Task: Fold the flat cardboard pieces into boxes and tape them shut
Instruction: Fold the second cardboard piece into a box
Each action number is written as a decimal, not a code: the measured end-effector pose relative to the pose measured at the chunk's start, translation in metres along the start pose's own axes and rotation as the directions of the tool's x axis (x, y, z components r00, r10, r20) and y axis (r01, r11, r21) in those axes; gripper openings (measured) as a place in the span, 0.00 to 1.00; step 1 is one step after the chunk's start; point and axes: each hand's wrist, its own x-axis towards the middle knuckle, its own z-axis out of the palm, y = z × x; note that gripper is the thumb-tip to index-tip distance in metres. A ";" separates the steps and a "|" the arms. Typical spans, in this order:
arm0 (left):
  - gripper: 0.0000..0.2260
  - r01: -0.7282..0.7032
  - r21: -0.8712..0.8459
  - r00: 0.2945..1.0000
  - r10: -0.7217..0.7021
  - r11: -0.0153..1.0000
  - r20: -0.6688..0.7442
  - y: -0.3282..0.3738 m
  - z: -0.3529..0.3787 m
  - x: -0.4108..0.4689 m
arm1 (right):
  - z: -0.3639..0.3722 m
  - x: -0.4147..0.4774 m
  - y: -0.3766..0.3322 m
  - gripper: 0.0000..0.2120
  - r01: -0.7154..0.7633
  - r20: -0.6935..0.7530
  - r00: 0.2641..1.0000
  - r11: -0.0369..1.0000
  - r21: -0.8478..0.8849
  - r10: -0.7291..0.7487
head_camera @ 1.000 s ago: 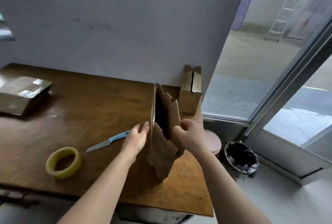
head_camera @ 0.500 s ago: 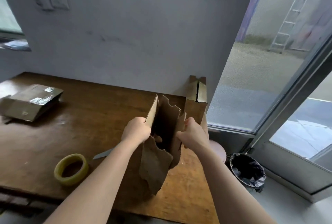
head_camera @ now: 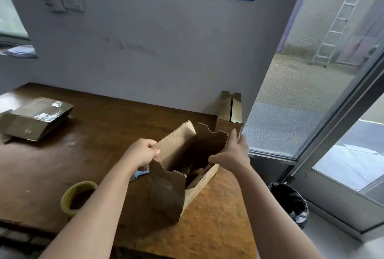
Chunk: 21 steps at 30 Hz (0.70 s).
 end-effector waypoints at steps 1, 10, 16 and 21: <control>0.16 -0.003 -0.015 1.000 0.003 1.000 -0.011 0.000 0.000 0.001 | 0.001 0.002 0.000 0.59 0.019 0.018 1.000 0.999 -0.028 -0.019; 0.10 -0.022 -0.456 0.938 -0.139 0.890 -0.317 -0.011 0.008 0.004 | -0.002 0.006 0.004 0.25 0.126 -0.045 0.991 0.990 0.066 -0.123; 0.05 -0.355 -0.379 0.855 0.132 0.855 -0.502 -0.029 0.031 -0.019 | 0.003 -0.003 0.004 0.16 0.148 0.003 0.989 0.977 0.154 -0.150; 0.09 -0.408 -0.373 0.884 0.258 0.833 -0.390 -0.043 0.039 -0.036 | 0.005 -0.002 0.005 0.20 0.219 -0.001 0.975 0.956 0.197 -0.224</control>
